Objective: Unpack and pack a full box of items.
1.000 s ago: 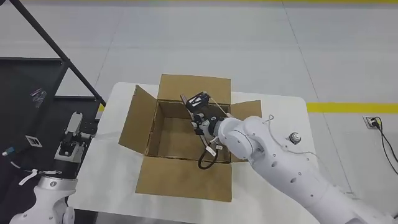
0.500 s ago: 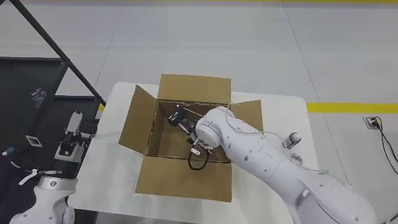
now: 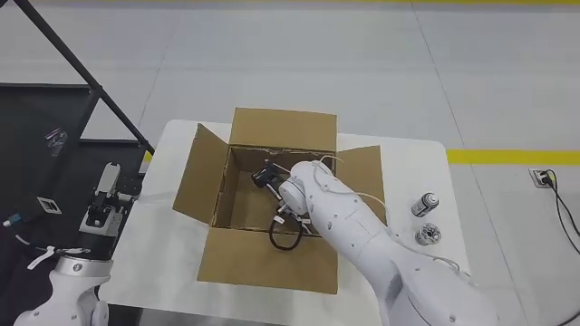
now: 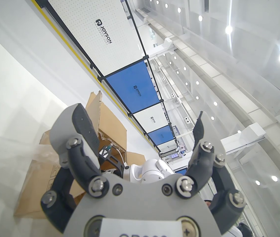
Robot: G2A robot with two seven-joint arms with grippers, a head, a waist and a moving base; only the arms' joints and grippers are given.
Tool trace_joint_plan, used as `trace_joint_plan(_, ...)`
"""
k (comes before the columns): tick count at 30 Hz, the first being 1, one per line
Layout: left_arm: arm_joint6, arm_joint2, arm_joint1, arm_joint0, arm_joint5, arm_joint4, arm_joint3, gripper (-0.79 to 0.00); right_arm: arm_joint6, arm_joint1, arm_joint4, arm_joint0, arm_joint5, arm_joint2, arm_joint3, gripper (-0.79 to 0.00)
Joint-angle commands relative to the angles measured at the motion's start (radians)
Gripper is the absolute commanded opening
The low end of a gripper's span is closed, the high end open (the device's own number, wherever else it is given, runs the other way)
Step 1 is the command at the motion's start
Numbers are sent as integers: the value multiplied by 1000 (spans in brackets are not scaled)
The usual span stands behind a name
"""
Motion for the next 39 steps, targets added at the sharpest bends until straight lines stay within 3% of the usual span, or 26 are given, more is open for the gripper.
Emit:
trace_joint_plan(1, 0, 0, 0, 0, 0, 0, 0, 0, -11, -13, 8, 1, 0, 7, 31, -785)
trace_joint_plan(5, 0, 0, 0, 0, 0, 0, 0, 0, -16, -32, 10, 4, -8, 15, 71, -770)
trace_joint_plan(8, 0, 0, 0, 0, 0, 0, 0, 0, -16, -41, 9, 6, -12, 21, 92, -594)
trace_joint_plan(11, 0, 0, 0, 0, 0, 0, 0, 0, -17, -48, 8, 8, -16, 26, 107, -533)
trace_joint_plan(22, 0, 0, 0, 0, 0, 0, 0, 0, -49, -55, -2, 35, -39, 48, 125, -489)
trace_joint_plan(32, 0, 0, 0, 0, 0, 0, 0, 0, -67, -52, -6, 80, -113, 74, 79, -394)
trace_joint_plan(33, 0, 0, 0, 0, 0, 0, 0, 0, -73, -51, -7, 83, -121, 77, 72, -357)
trace_joint_plan(39, 0, 0, 0, 0, 0, 0, 0, 0, -134, -33, -29, 93, -190, 90, 27, -385)
